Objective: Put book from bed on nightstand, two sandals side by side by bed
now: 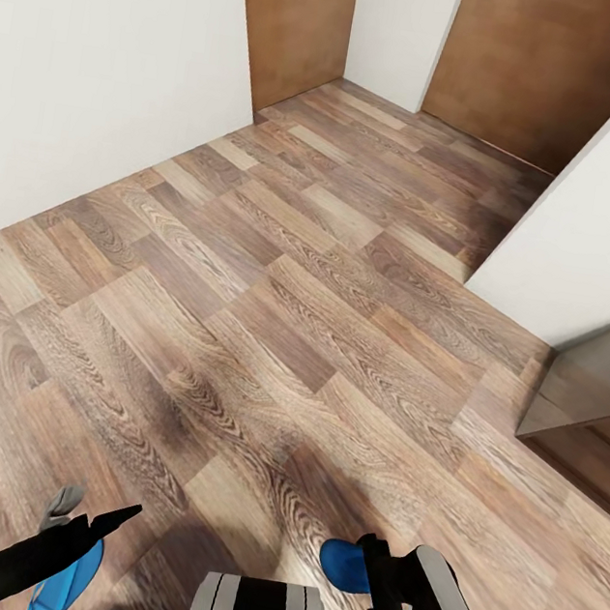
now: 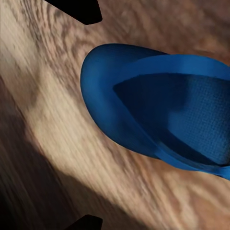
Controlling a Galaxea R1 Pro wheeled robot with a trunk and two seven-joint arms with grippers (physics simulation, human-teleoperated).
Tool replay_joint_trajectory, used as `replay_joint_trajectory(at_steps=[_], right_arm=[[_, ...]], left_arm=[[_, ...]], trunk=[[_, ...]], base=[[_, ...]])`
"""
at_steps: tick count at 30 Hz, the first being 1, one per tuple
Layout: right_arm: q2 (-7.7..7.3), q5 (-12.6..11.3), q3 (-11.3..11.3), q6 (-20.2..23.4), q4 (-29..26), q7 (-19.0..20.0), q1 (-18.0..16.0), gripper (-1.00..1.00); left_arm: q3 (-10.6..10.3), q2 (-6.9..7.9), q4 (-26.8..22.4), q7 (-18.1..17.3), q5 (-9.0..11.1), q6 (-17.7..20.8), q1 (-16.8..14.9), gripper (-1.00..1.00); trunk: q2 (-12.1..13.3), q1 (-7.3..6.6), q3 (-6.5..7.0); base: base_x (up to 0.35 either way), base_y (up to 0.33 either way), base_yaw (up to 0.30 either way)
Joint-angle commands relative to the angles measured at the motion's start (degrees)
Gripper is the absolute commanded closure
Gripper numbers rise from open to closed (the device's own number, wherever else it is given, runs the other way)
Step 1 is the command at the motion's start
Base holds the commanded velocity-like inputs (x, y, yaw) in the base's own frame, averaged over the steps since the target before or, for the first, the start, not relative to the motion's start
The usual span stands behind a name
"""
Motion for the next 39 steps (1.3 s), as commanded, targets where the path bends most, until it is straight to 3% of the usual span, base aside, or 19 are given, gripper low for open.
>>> replay_joint_trajectory(at_steps=[1,10,17,21,39], right_arm=[[-0.01,-0.2,0.0,0.1,-0.1,-0.3,0.0,-1.00],[-0.04,-0.2,-1.0,-0.5,-0.4,-0.1,0.0,-1.00],[-0.01,-0.1,-6.7,-0.8,-0.3,-0.1,0.0,-1.00],[-0.02,-0.1,-8.2,-0.9,-0.2,-0.1,0.0,-1.00],[-0.01,-0.1,-8.7,-0.9,-0.1,-0.2,0.0,-1.00]], left_arm=[[0.0,0.00,0.0,0.0,0.2,0.4,0.0,-1.00],[0.0,0.00,0.0,0.0,0.2,0.4,0.0,-1.00],[0.0,0.00,0.0,0.0,0.2,0.4,0.0,-1.00],[0.0,0.00,0.0,0.0,0.2,0.4,0.0,-1.00],[0.0,0.00,0.0,0.0,0.3,0.4,0.0,-1.00]], trunk=[[0.0,-0.01,-0.03],[0.0,-0.01,-0.03],[0.0,-0.01,-0.03],[0.0,-0.01,-0.03],[0.0,0.04,-0.48]], base=[[0.000,0.000,0.000],[0.000,0.000,0.000],[0.000,0.000,0.000],[0.000,0.000,0.000],[0.000,0.000,0.000]])
